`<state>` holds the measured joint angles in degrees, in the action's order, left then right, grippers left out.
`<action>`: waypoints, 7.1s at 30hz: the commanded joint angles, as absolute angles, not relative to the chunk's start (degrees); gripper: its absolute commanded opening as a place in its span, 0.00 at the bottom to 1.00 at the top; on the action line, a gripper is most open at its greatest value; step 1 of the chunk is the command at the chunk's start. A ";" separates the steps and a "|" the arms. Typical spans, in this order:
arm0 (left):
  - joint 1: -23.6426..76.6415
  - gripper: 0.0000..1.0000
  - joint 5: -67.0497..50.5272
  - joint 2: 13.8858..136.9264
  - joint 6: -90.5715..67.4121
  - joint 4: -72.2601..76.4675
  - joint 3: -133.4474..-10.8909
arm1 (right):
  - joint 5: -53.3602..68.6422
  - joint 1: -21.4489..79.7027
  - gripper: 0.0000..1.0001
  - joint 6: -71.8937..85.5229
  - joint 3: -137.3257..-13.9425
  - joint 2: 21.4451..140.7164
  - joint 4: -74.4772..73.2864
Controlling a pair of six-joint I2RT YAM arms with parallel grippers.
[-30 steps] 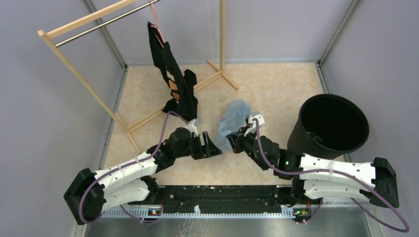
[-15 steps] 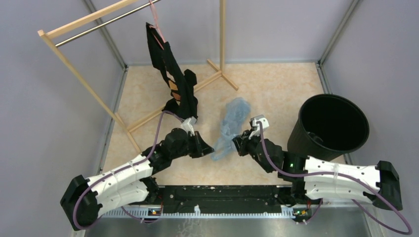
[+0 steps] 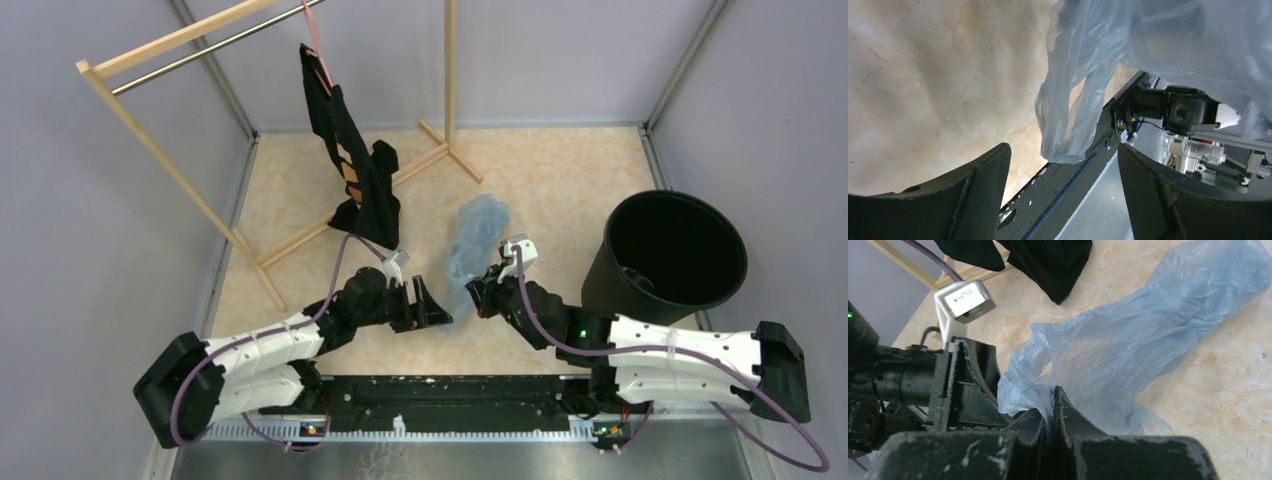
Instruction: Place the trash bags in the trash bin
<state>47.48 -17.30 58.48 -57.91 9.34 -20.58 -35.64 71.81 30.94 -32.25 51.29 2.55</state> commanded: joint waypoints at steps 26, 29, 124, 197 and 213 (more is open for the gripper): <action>48.69 0.00 -0.60 50.82 -46.64 -9.63 -30.65 | -40.24 71.46 0.18 26.00 -31.72 46.64 -5.40; 48.69 0.00 0.93 45.28 -45.63 -15.29 -32.69 | -39.13 71.46 0.38 22.38 -31.39 47.01 -7.21; 47.41 0.00 6.66 39.54 -30.68 -22.77 -47.60 | 6.16 41.24 0.00 9.92 -44.73 39.24 -8.44; 47.30 0.00 -2.87 60.16 -23.00 -24.26 -107.42 | 7.72 41.31 0.00 2.44 -92.76 51.02 -20.21; 47.29 0.00 16.64 22.97 -51.36 -42.93 -39.56 | 15.03 41.28 0.00 24.29 -28.34 32.09 -10.28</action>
